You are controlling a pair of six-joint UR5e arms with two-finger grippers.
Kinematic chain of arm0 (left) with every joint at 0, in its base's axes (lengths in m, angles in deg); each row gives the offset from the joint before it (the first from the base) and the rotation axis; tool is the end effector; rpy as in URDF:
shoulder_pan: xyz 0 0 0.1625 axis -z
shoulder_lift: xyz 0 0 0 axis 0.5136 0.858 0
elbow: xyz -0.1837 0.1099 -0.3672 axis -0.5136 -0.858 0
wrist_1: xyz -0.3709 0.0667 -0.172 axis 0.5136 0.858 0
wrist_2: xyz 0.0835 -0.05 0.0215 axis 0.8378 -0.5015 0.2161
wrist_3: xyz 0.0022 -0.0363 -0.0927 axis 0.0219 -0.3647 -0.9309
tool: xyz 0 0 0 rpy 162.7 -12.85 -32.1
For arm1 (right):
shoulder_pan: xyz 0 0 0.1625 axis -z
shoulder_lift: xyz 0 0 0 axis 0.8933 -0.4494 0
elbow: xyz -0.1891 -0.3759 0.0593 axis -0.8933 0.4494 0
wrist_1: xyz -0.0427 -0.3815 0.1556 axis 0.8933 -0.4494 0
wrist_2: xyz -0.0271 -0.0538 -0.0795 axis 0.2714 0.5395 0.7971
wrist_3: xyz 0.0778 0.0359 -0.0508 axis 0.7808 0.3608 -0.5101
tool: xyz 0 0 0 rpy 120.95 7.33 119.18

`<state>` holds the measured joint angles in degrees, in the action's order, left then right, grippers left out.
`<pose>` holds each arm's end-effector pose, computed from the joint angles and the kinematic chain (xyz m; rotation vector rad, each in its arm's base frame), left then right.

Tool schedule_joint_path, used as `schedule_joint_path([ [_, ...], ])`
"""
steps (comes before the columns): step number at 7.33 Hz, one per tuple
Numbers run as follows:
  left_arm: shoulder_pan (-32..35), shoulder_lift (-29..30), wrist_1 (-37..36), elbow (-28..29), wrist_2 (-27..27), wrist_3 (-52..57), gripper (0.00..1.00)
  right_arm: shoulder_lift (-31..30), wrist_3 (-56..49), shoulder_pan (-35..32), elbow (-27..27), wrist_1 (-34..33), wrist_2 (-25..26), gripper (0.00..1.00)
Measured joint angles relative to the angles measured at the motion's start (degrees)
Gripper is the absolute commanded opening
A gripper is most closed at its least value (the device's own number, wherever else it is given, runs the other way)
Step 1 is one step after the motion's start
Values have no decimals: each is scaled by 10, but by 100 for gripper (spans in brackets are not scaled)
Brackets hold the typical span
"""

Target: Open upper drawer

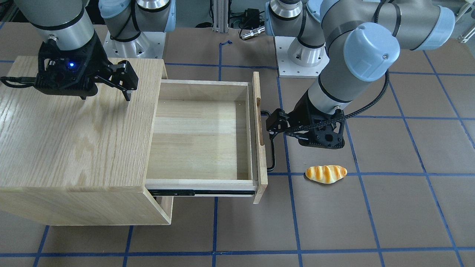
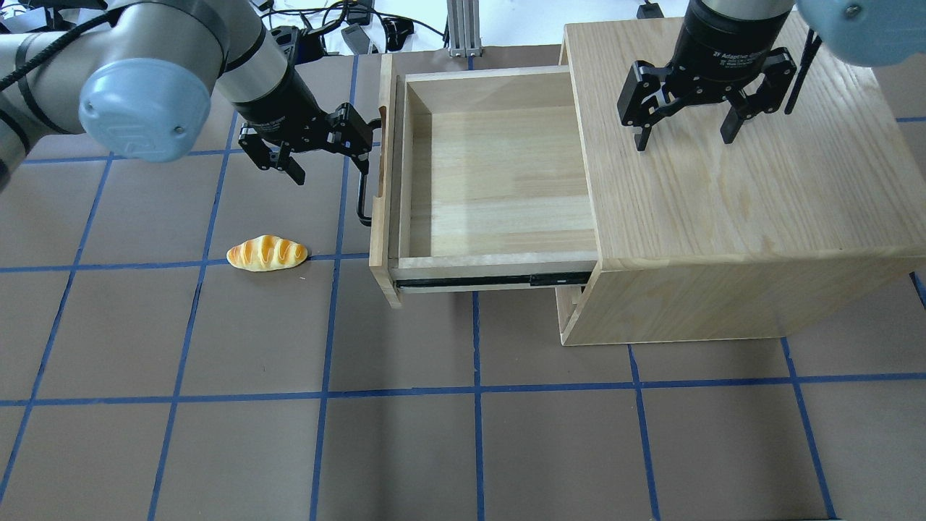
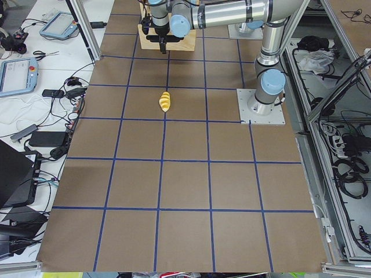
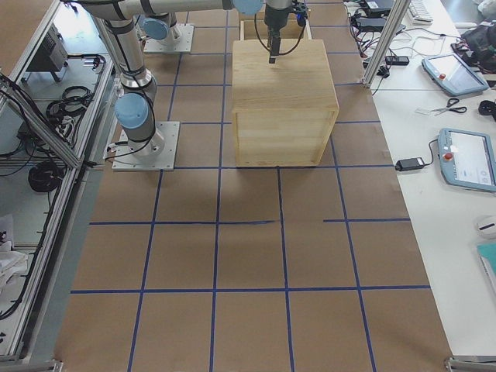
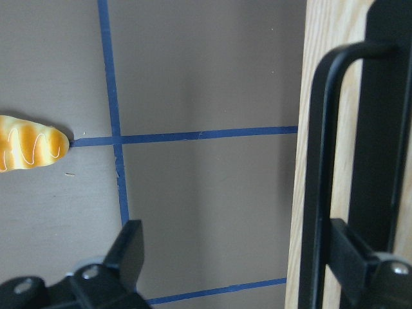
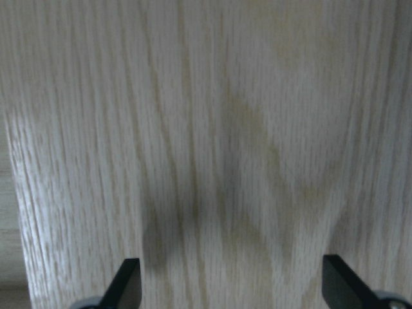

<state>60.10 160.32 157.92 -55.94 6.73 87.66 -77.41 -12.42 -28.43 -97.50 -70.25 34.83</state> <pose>-0.1618 -0.5579 0.4098 0.0070 -2.9528 -0.0490 0.1446 -0.5162 0.5045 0.0177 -3.0966 -0.0710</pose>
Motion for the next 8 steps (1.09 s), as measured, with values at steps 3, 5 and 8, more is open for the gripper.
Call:
schedule_joint_path([
  [3,-33,-55,119,66,65,12,100,0,0,0,0,0,0,100],
  [5,-27,-91,156,77,117,23,100,0,0,0,0,0,0,100],
  [8,-12,-102,142,69,123,25,100,0,-1,0,0,0,0,100],
])
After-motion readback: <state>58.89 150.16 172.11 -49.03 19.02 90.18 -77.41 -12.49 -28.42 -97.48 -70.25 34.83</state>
